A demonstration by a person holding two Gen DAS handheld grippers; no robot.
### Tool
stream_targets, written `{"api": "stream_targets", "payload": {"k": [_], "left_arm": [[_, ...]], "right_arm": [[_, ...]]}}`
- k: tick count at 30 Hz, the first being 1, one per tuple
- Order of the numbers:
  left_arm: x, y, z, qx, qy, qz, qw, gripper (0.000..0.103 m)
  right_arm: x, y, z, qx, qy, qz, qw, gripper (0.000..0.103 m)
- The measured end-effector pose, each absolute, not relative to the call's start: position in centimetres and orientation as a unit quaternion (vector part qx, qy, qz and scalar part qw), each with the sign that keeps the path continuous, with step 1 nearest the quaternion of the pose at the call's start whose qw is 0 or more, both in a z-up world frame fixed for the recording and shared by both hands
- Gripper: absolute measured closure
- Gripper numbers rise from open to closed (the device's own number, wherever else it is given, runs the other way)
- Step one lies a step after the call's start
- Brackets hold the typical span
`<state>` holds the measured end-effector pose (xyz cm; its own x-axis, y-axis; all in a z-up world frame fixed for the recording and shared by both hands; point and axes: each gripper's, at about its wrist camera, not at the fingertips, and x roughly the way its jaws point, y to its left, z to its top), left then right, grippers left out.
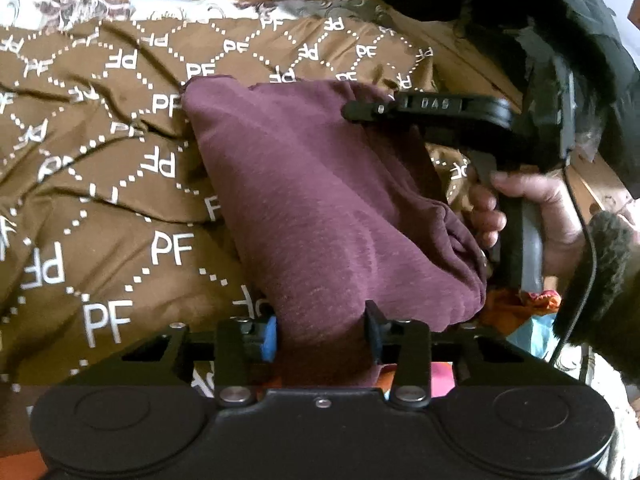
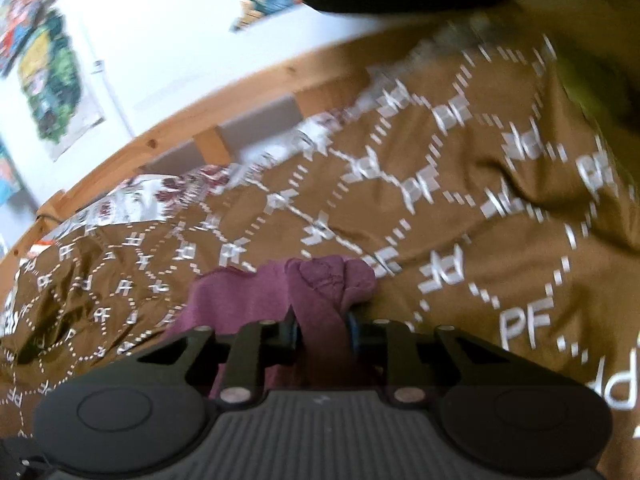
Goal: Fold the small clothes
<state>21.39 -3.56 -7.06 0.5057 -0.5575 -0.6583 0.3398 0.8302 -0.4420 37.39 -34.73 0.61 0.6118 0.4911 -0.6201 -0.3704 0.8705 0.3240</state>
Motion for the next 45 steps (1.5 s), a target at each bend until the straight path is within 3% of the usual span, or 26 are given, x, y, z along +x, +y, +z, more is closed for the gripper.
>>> {"api": "stream_targets", "payload": {"k": [12,26,30,33,39,41,45], "left_arm": [[19.7,4.3,-3.6,-0.092,0.363,-0.172,0.911,0.06],[21.7,12.6,-4.8,-0.137,0.368,-0.078,0.916,0.059],[21.9,13.3,-6.2,-0.149,0.384,-0.065,0.909,0.054],[21.8,13.2,-6.3,-0.148,0.386,-0.054,0.909,0.047],[22.1,12.5,-6.0,-0.128,0.389,-0.03,0.912,0.032],[22.1,12.3,-5.9,-0.122,0.392,-0.02,0.911,0.024],[22.2,12.3,-5.1,-0.113,0.393,0.013,0.912,0.006]], "right_arm": [[36.0,-25.8,6.1,0.084,0.289,0.31,0.902,0.079],[39.7,-12.5,3.8,0.099,0.3,0.35,0.882,0.079],[40.5,-11.3,2.0,0.091,0.317,0.338,0.882,0.078],[40.8,-11.6,0.8,0.088,0.328,0.32,0.885,0.069],[40.7,-13.2,-0.2,0.079,0.333,0.275,0.898,0.036],[40.5,-13.8,-0.2,0.078,0.335,0.268,0.9,0.022],[39.7,-14.8,-0.1,0.073,0.328,0.265,0.904,0.01]]}}
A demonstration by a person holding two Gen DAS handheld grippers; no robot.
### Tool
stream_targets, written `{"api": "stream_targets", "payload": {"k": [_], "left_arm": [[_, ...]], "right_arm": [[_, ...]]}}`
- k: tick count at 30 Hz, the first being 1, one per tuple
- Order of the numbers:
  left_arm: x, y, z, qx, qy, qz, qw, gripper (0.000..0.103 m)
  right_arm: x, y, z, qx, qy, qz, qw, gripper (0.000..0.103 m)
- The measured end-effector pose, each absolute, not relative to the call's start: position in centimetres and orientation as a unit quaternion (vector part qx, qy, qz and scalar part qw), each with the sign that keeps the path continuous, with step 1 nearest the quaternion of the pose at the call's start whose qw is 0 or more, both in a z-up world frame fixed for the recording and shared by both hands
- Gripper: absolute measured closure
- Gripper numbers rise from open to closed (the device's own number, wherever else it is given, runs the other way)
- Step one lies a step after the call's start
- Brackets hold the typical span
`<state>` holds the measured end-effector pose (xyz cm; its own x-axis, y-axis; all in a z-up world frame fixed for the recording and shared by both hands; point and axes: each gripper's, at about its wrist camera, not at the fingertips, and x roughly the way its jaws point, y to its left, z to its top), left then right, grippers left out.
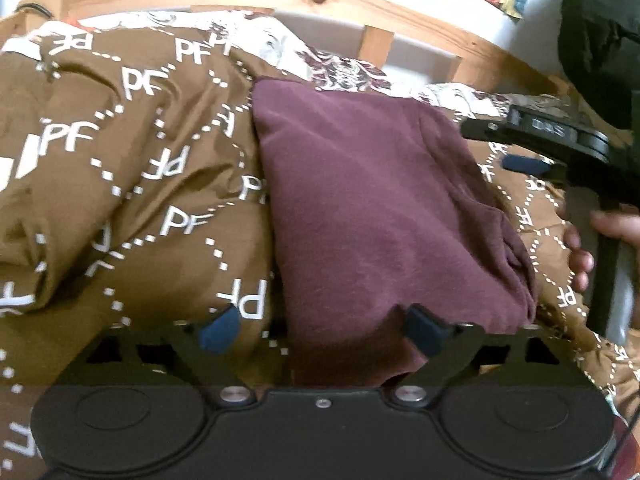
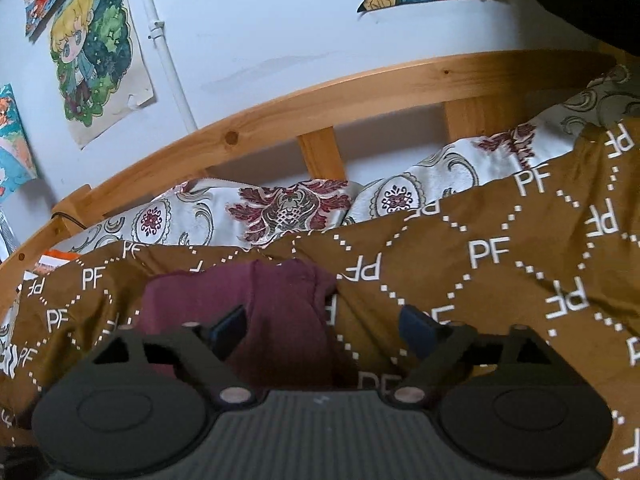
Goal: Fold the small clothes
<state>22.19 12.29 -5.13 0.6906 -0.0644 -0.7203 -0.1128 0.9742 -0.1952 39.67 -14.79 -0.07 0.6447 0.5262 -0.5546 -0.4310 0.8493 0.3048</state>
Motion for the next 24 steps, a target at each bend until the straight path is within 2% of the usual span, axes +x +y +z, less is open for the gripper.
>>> {"api": "stream_targets", "payload": {"k": [1,2,5,12,24], "left_arm": [[22.1,12.2,-4.9,-0.11,0.394,0.021,0.912,0.004],[22.0,12.2,-4.5,-0.105,0.393,0.028,0.913,0.004],[21.0,12.2,-3.1,-0.095,0.385,0.051,0.916,0.001],[17.3,11.7,1.2,-0.08,0.338,0.112,0.931,0.001],[8.1,7.0,7.3,-0.007,0.242,0.144,0.96,0.001]], "right_arm": [[39.4,-15.0,0.1,0.07,0.326,0.261,0.906,0.003],[39.1,-15.1,0.2,0.068,0.323,0.257,0.908,0.0],[38.0,-15.7,0.9,0.066,0.311,0.256,0.913,0.0],[34.1,-17.0,3.8,0.069,0.281,0.248,0.924,0.0],[21.5,-19.4,11.7,0.057,0.191,0.272,0.941,0.0]]}}
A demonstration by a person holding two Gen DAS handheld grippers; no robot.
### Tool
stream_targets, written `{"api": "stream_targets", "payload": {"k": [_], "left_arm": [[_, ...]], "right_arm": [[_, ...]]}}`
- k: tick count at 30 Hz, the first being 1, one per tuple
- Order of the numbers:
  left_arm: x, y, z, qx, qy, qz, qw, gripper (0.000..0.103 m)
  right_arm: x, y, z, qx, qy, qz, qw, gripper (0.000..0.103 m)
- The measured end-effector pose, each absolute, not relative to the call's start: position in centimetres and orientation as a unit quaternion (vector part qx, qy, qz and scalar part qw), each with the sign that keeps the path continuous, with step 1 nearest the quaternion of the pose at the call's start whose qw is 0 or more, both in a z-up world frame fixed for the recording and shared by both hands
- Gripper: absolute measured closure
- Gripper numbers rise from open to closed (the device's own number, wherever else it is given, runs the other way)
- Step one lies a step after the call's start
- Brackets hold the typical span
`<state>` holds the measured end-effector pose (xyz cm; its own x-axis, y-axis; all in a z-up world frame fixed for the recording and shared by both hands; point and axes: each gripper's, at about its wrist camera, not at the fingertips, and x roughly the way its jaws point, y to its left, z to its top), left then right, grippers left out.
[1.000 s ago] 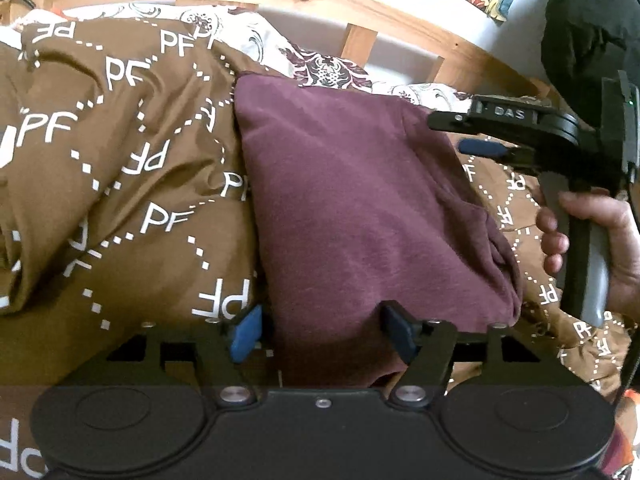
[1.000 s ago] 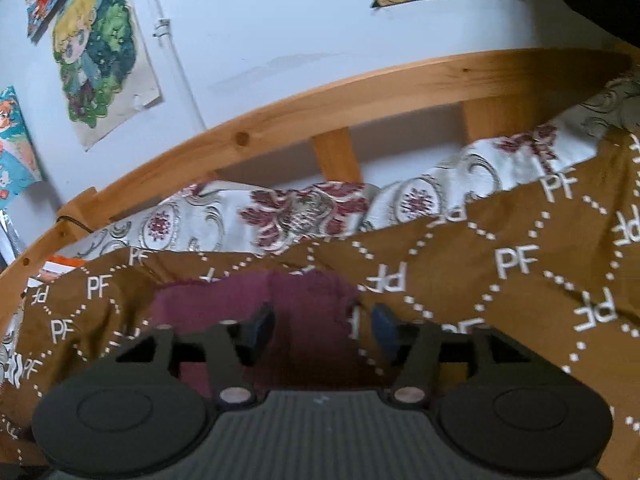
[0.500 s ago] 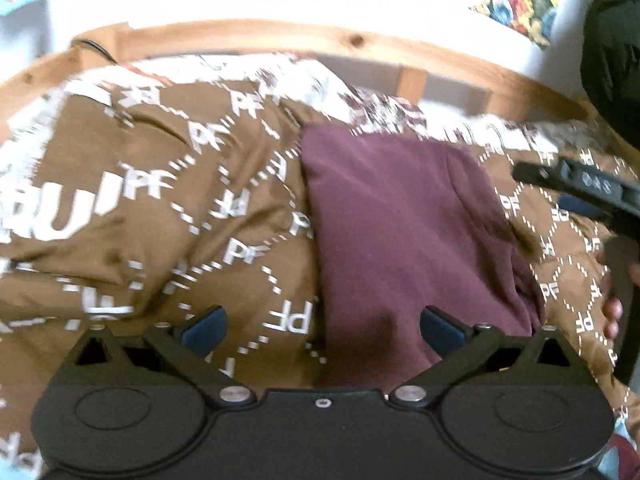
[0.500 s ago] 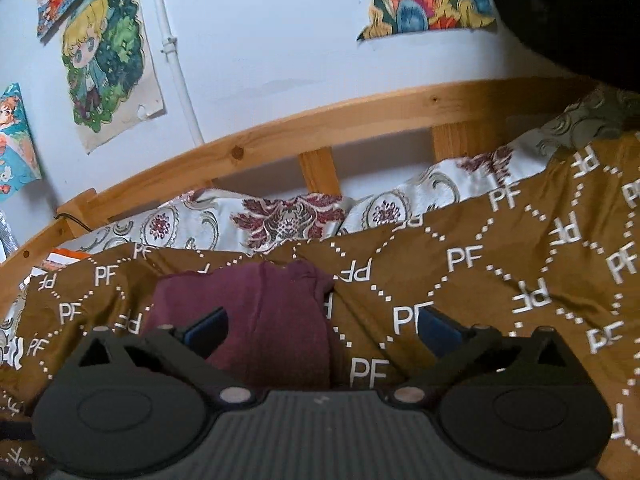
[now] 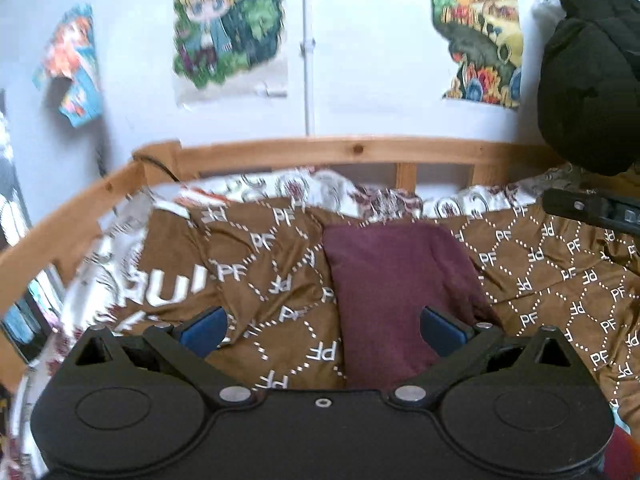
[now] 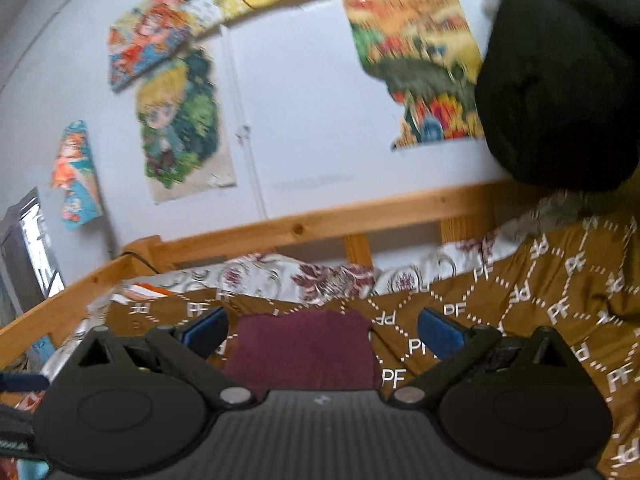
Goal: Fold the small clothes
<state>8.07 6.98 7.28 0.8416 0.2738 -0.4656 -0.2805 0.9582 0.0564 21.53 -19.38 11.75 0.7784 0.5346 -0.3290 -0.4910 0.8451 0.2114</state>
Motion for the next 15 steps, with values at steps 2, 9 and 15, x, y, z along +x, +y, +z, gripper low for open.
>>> {"api": "stream_targets", "payload": {"k": [2,9,15], "left_arm": [[7.1,6.5,7.9,-0.003,0.231,0.15,0.961,0.001],[3.5,6.3,8.8,-0.015,0.214,0.164,0.963,0.001],[1.8,6.7,7.0,-0.037,0.237,0.165,0.957,0.001]], "right_arm": [[19.4,-19.8,12.9,0.05,0.175,0.273,0.945,0.0],[12.9,-21.9,15.4,0.041,0.134,0.25,0.958,0.0],[9.2,-23.0,14.6,0.029,0.137,0.241,0.96,0.0]]}}
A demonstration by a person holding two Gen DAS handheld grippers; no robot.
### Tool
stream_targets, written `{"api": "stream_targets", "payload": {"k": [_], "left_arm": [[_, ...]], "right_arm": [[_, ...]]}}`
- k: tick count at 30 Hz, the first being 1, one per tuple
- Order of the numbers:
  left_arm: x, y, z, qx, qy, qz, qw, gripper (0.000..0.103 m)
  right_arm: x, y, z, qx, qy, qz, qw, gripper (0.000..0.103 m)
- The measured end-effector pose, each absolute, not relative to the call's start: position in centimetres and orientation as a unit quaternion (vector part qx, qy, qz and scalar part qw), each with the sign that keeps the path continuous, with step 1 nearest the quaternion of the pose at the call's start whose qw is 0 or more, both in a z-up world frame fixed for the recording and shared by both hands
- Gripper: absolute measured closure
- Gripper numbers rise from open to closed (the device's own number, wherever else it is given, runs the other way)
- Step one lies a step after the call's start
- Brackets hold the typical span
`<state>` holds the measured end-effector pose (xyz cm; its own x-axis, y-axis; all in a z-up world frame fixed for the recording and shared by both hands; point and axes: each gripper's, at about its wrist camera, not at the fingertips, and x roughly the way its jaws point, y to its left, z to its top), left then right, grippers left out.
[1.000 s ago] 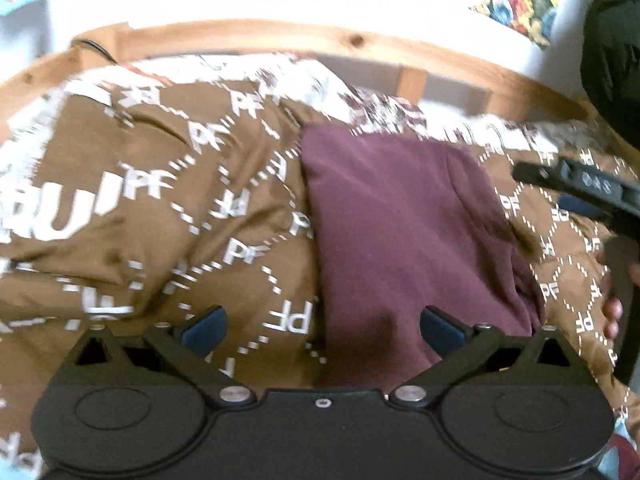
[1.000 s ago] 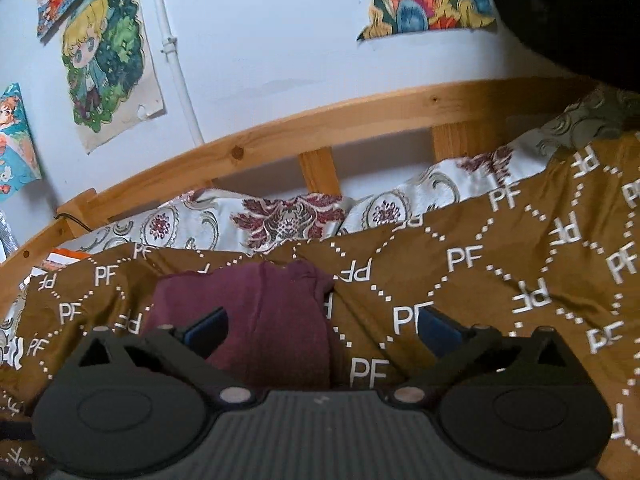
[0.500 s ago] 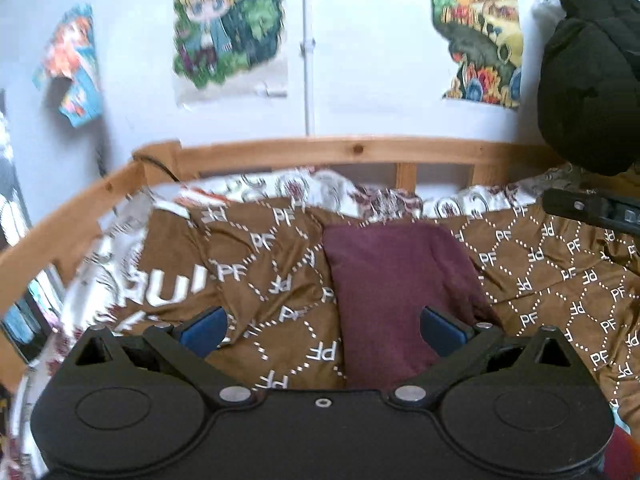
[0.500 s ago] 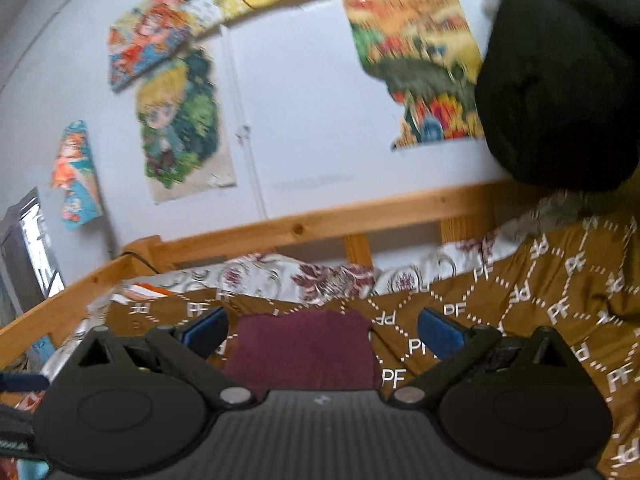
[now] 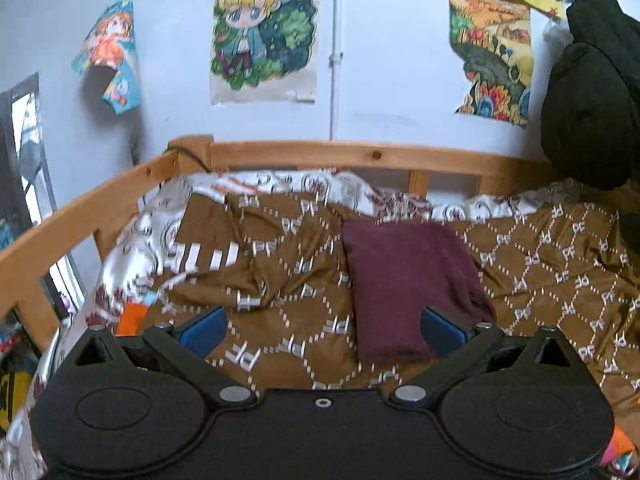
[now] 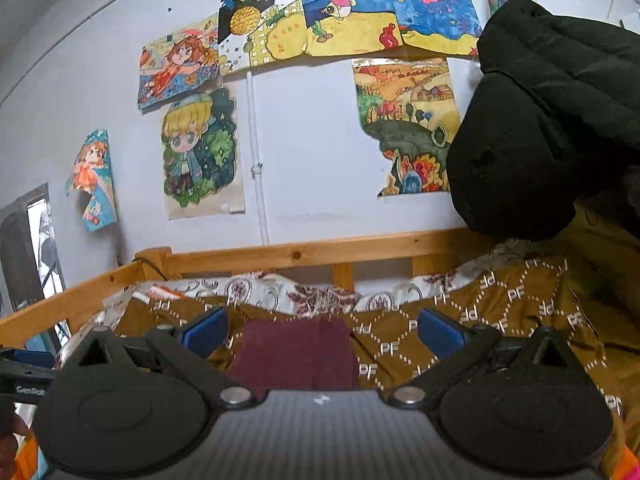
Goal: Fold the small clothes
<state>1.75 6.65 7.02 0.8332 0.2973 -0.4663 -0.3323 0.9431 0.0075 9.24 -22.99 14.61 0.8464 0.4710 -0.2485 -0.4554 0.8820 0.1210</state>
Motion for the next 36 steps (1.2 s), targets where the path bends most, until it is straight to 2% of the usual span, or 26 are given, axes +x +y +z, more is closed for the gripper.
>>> {"api": "stream_targets", "payload": {"k": [5,12,19,36], "left_arm": [[1.1,6.6,4.9,-0.033,0.251,0.167,0.953,0.001],[0.7,5.8,2.3,0.003,0.232,0.18,0.956,0.001],[0.6,5.5,0.4,0.011,0.241,0.167,0.956,0.001],[0.6,6.3,-0.3,-0.014,0.26,0.17,0.95,0.001]], "right_arm": [[7.2,-23.2,12.3,0.025,0.145,0.245,0.958,0.0],[6.8,-23.8,8.4,0.004,0.157,0.235,0.959,0.0],[8.0,-24.6,5.4,0.005,0.202,0.221,0.954,0.0],[8.0,-24.3,4.4,0.004,0.228,0.227,0.947,0.0]]}}
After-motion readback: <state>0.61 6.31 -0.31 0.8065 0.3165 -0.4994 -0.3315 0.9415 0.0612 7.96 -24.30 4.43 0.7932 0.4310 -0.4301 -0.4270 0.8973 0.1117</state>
